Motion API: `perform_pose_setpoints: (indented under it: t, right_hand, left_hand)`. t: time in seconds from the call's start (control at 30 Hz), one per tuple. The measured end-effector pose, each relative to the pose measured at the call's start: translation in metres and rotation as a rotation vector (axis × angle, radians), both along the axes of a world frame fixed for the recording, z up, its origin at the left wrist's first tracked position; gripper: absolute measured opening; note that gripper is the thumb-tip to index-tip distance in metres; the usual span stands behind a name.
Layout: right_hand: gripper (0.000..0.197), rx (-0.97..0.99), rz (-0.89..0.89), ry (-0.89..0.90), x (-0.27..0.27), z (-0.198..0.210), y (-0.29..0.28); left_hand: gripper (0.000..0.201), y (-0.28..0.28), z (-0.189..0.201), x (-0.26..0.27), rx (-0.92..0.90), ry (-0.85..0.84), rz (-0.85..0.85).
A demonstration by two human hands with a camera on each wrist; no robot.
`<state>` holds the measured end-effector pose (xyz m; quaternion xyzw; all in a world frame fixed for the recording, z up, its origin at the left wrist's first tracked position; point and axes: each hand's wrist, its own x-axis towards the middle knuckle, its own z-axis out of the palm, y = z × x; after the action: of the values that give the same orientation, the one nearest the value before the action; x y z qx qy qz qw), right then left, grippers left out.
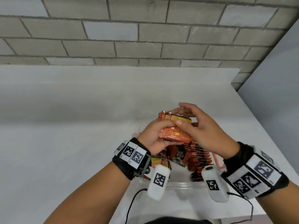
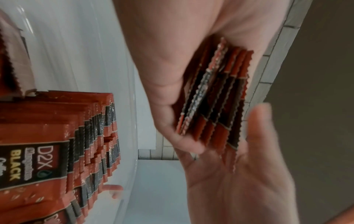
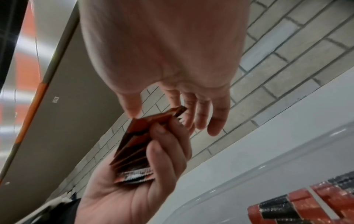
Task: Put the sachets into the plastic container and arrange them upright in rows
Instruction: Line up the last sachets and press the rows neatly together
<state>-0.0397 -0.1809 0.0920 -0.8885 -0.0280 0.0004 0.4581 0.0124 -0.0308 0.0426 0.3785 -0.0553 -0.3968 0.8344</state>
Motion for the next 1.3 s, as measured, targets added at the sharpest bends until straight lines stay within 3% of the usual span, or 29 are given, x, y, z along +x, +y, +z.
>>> perform_pose_setpoints:
  t: [0.07, 0.17, 0.3, 0.4, 0.47, 0.53, 0.7, 0.83, 0.93, 1.07, 1.3]
  right_hand:
    - [0.037, 0.025, -0.035, 0.005, 0.000, 0.001, -0.004]
    - [0.024, 0.097, -0.019, 0.041, 0.003, 0.003, -0.009]
    - [0.014, 0.091, -0.189, -0.269, 0.005, 0.008, -0.010]
    - [0.013, -0.108, -0.080, -0.371, -0.001, 0.003, -0.004]
    - [0.014, -0.239, 0.036, -0.310, -0.006, -0.005, -0.002]
    - [0.025, -0.231, 0.067, -0.266, -0.008, -0.009, -0.003]
    - [0.021, -0.143, -0.143, -0.224, -0.004, -0.002, -0.009]
    - [0.037, -0.179, -0.079, -0.028, 0.004, 0.001, -0.014]
    - [0.031, -0.134, -0.069, 0.045, 0.005, 0.007, -0.017]
    - [0.020, 0.081, -0.119, 0.065, 0.005, 0.013, -0.016]
    - [0.009, 0.089, -0.141, 0.051, 0.003, 0.022, -0.024]
  left_hand:
    - [0.052, 0.002, -0.004, 0.001, -0.005, -0.013, 0.018]
    - [0.059, 0.003, -0.008, 0.003, -0.033, -0.038, 0.018]
    - [0.064, 0.003, -0.012, 0.006, -0.068, -0.021, 0.043]
    - [0.068, 0.003, -0.011, 0.007, -0.115, 0.021, 0.078]
    - [0.054, 0.002, -0.008, 0.006, -0.122, 0.014, 0.099]
    - [0.049, 0.002, -0.007, 0.007, -0.077, -0.002, 0.113]
    - [0.051, 0.004, -0.005, 0.007, -0.034, -0.056, 0.075]
    - [0.051, 0.003, -0.004, 0.005, 0.001, -0.143, 0.027]
    - [0.050, 0.003, -0.004, 0.002, 0.034, -0.188, -0.008]
    - [0.053, 0.002, -0.008, -0.003, 0.067, -0.236, -0.038]
    - [0.055, 0.007, -0.006, 0.006, 0.053, -0.170, 0.037]
